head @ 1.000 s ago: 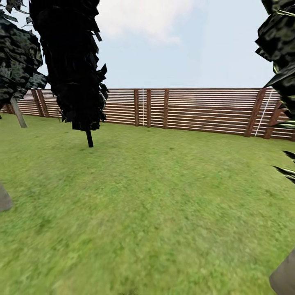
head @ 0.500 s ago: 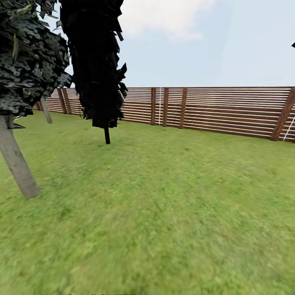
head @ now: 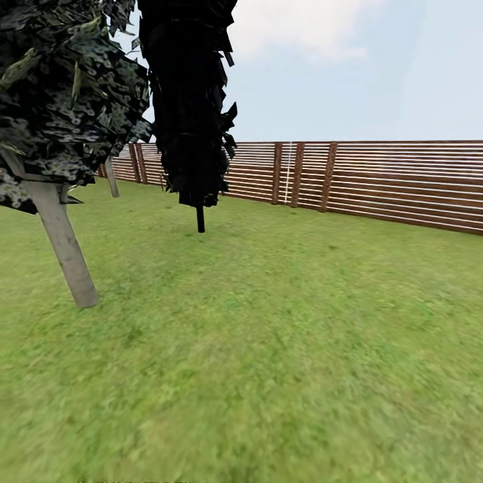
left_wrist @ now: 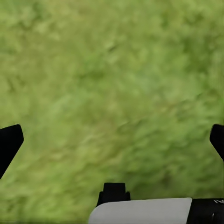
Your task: Take the three Easter eggs out of the wicker basket on the lawn in the garden, then place them on the lawn next to a single tree (choose any tree) so that all three eggs are next to the same tree and none are left in the basket.
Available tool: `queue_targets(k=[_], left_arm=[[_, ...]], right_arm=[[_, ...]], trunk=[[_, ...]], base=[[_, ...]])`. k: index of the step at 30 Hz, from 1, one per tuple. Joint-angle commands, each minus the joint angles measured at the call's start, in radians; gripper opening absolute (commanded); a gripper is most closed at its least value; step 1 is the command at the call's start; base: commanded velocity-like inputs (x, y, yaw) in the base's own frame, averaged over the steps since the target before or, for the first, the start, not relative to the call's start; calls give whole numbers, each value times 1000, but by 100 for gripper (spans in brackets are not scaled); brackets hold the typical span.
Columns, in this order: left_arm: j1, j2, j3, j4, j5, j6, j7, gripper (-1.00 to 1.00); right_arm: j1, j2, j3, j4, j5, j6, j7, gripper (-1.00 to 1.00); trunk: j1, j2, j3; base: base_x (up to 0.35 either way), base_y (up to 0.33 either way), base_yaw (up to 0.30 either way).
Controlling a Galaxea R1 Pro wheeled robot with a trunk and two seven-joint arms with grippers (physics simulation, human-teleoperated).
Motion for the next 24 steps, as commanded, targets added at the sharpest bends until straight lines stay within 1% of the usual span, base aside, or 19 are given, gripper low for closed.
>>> queue_targets(k=[1,7,12,24], left_arm=[[0,0,0,0,0,0,0,100],[0,1,0,-1,0,0,0,100],[0,2,0,0,0,0,0,100],[0,0,0,-1,0,0,0,100]], right_arm=[[0,0,0,0,-1,0,0,100],[0,0,0,4,-1,0,0,100],[0,-1,-2,47,3,-1,0,100],[-1,-2,-3,54,-1,-1,0,100]], trunk=[[0,0,0],[0,0,0],[0,0,0],[0,0,-1]], base=[[0,0,235],[0,0,279],[0,0,290],[0,0,290]])
